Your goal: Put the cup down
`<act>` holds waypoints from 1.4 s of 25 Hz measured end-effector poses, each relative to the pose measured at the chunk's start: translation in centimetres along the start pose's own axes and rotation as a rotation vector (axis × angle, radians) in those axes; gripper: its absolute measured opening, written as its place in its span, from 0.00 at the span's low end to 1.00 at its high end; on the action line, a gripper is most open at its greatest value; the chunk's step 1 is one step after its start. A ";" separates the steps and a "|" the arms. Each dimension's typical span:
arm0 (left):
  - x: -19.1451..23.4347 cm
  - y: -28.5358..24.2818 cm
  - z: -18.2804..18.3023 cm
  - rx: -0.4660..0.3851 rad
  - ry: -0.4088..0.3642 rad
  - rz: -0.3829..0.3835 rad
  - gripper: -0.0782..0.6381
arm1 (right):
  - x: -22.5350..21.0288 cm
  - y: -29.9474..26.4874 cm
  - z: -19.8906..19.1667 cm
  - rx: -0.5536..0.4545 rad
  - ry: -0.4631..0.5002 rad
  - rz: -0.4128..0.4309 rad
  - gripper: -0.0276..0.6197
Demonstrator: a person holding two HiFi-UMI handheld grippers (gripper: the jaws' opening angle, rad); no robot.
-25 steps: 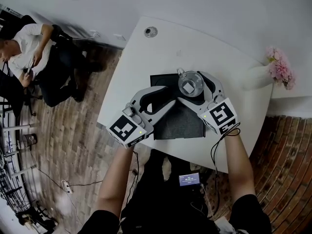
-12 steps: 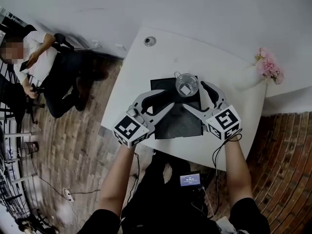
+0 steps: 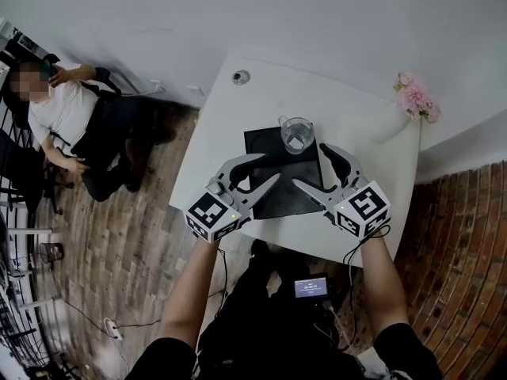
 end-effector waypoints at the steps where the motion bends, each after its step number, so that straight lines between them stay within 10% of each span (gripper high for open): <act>1: -0.4 0.2 0.1 -0.001 -0.002 -0.003 0.31 | 0.4 0.3 0.4 -0.008 -0.008 -0.006 0.68; 35: -10.1 5.3 1.7 -0.142 -0.048 -0.005 0.20 | 7.7 6.2 6.2 -0.150 -0.113 -0.048 0.12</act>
Point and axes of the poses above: the fingertips, and each gripper's own axes: y backward along the fingers, x to its left, z out of its top, the point moved 8 cm from there along y, backward along the fingers, and after that the axes turned 15 degrees about y, right-handed, at the moved point
